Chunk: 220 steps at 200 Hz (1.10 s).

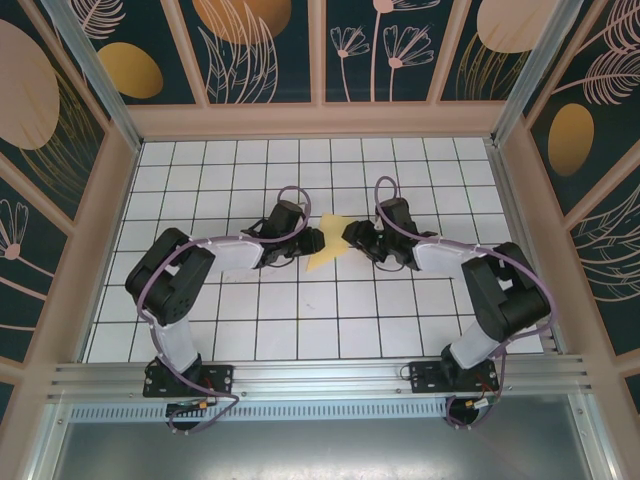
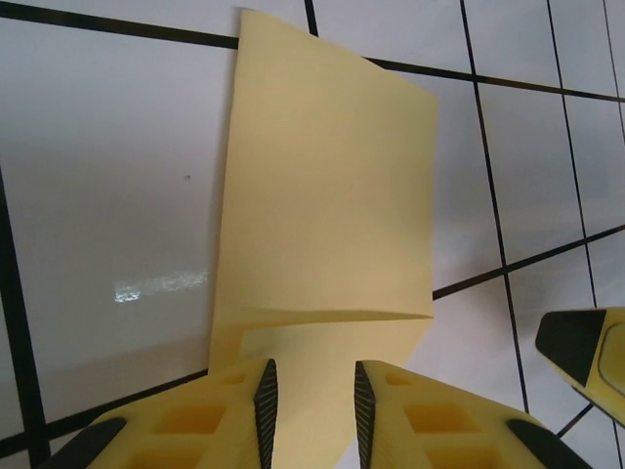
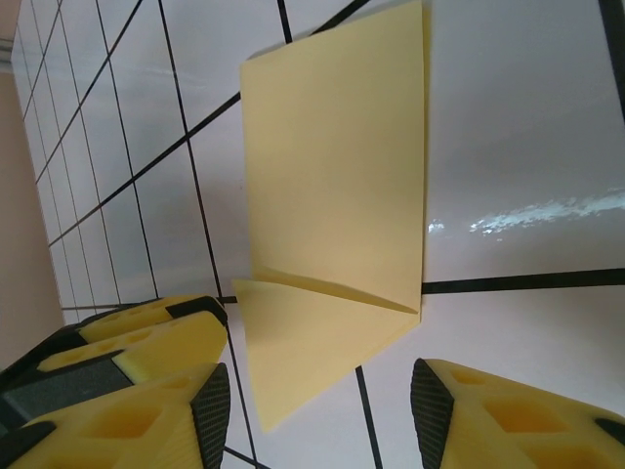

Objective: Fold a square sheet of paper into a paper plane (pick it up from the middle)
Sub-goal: Third fold the triangle at the center of the table.

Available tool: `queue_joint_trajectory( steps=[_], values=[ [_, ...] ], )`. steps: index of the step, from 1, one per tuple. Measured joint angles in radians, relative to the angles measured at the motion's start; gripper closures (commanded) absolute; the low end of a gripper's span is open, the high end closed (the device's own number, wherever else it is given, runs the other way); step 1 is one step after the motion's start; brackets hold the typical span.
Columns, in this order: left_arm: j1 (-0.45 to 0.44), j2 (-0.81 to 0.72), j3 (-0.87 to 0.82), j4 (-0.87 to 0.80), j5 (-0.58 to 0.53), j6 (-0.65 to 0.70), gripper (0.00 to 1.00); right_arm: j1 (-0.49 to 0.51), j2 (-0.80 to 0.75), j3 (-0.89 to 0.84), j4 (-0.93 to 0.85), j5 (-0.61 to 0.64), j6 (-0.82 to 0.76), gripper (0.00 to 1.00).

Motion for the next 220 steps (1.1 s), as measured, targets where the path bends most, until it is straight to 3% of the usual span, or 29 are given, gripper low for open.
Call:
queue_joint_trajectory(
  steps=[50, 134, 220],
  values=[
    [0.002, 0.023, 0.003, 0.010, -0.012, -0.040, 0.64, 0.036, 0.076, 0.005, 0.003, -0.003, 0.036, 0.46],
    [0.016, 0.042, 0.003, 0.006, -0.041, -0.089, 0.84, 0.045, 0.123, 0.044, 0.008, -0.003, 0.070, 0.50],
    [0.020, 0.058, 0.003, -0.010, -0.073, -0.080, 0.94, 0.045, 0.150, 0.066, 0.008, 0.000, 0.081, 0.55]
  ],
)
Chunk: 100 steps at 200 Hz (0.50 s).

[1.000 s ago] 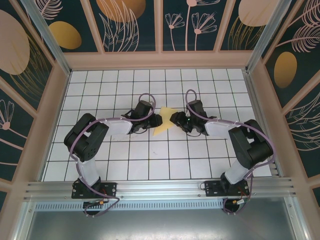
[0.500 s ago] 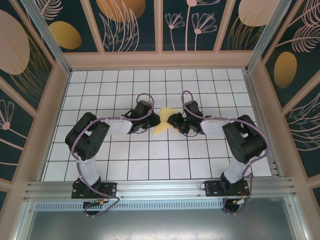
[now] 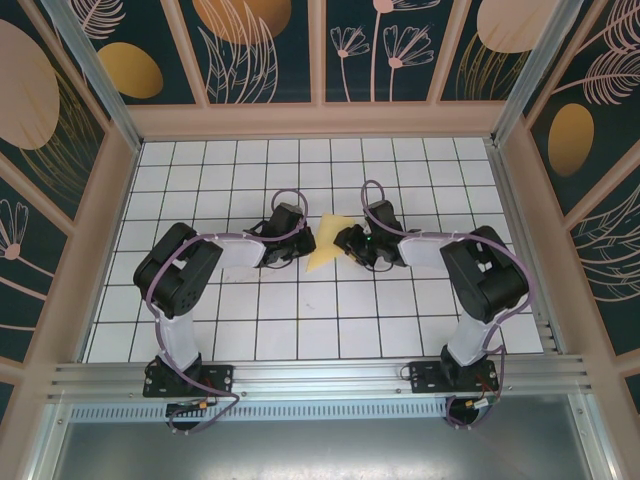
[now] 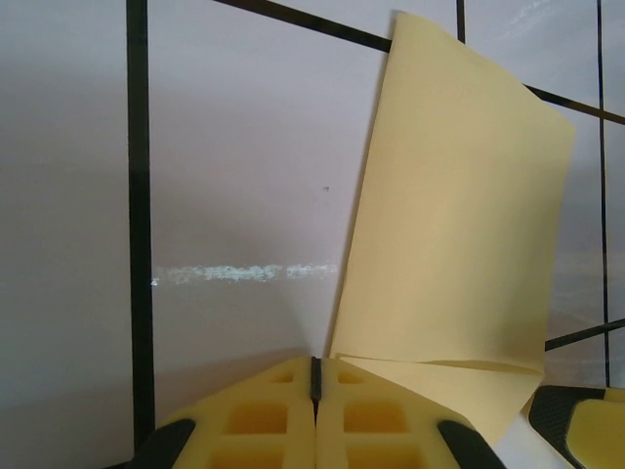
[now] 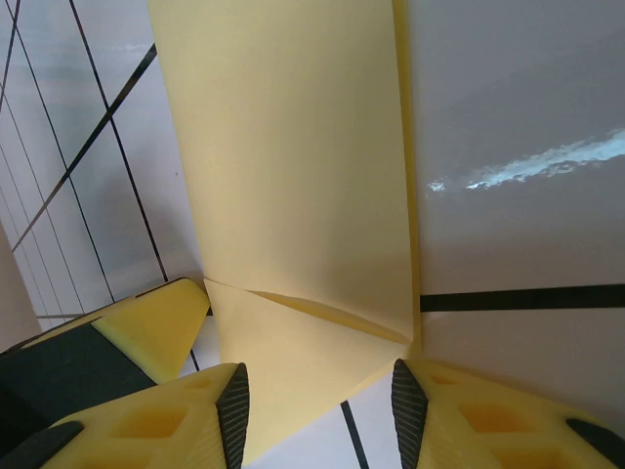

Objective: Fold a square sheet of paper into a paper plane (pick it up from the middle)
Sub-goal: Third fold the triangle at the center of the table.

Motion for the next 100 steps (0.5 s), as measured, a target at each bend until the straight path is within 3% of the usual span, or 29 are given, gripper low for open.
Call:
queue_joint_trajectory(
  steps=[100],
  values=[
    [0.000, 0.002, 0.000, 0.000, 0.000, 0.008, 0.96, 0.001, 0.028, 0.037, -0.020, 0.068, 0.044, 0.54]
  ],
)
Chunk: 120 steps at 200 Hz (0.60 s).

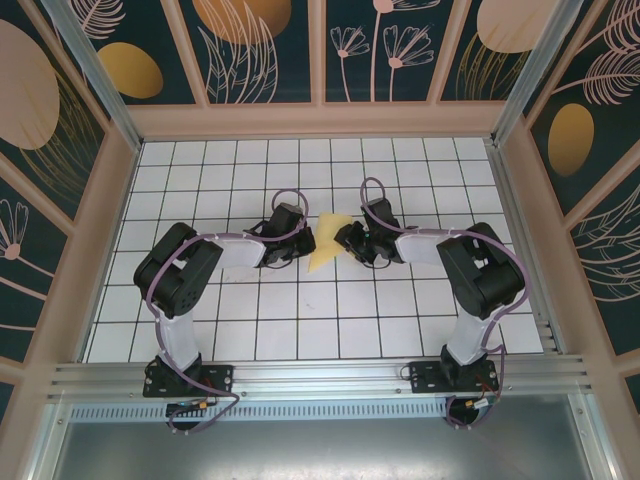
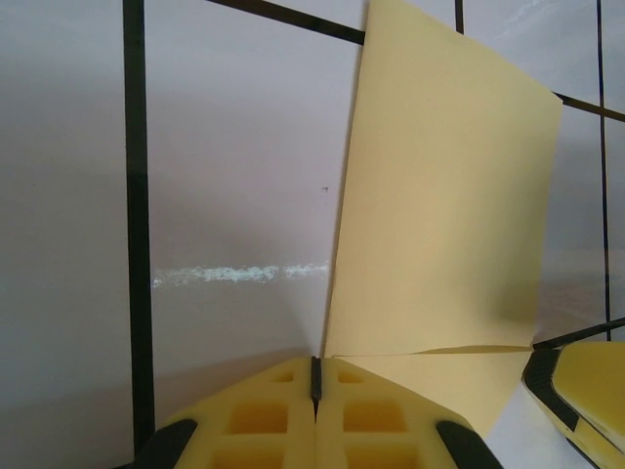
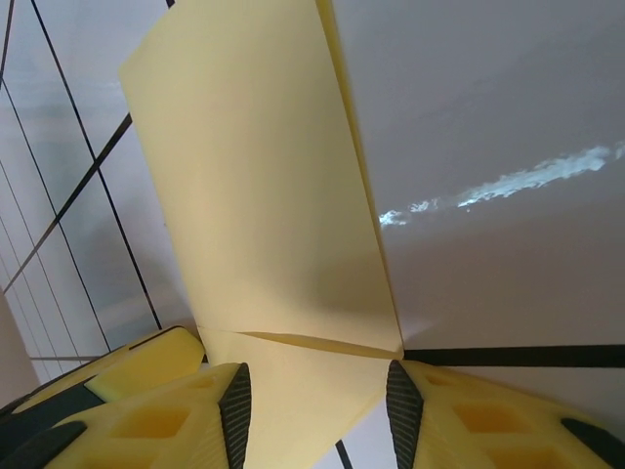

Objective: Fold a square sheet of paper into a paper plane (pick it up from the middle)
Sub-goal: Third fold the triangle at the center of the table.

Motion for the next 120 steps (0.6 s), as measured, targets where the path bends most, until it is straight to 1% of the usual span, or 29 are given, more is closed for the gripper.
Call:
queue_joint_trajectory(
  steps=[67, 120],
  values=[
    [0.000, 0.003, 0.003, -0.001, 0.003, 0.003, 0.96, 0.001, -0.002, 0.000, -0.004, 0.015, 0.011, 0.54],
    [0.002, 0.006, 0.011, -0.011, 0.015, 0.018, 0.95, 0.001, -0.034, -0.001, -0.008, 0.042, 0.011, 0.52]
  ],
)
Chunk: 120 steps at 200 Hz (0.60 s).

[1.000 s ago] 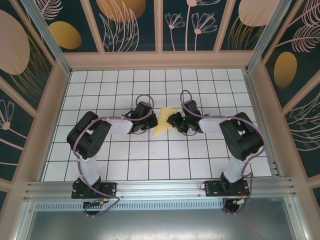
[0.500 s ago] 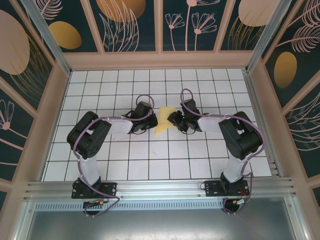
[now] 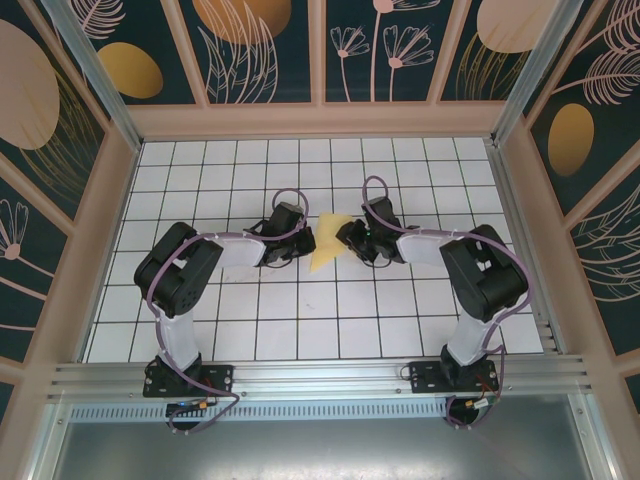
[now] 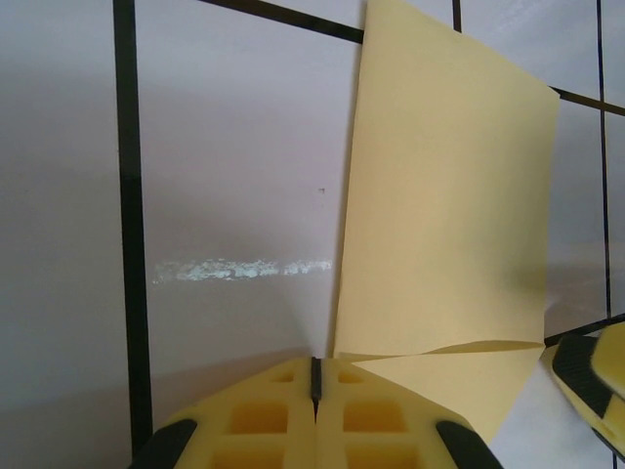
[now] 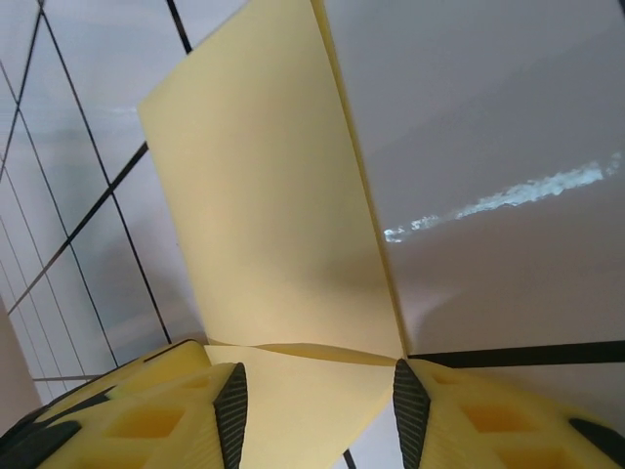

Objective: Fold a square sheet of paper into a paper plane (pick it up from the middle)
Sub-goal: Third fold the triangle at the center of the table.

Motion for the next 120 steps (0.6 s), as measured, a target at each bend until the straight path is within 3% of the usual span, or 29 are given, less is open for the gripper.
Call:
queue_joint_trajectory(
  steps=[120],
  values=[
    [0.000, 0.003, 0.009, -0.015, 0.004, 0.020, 0.95, 0.000, 0.024, 0.021, -0.033, 0.018, 0.000, 0.52]
  ],
)
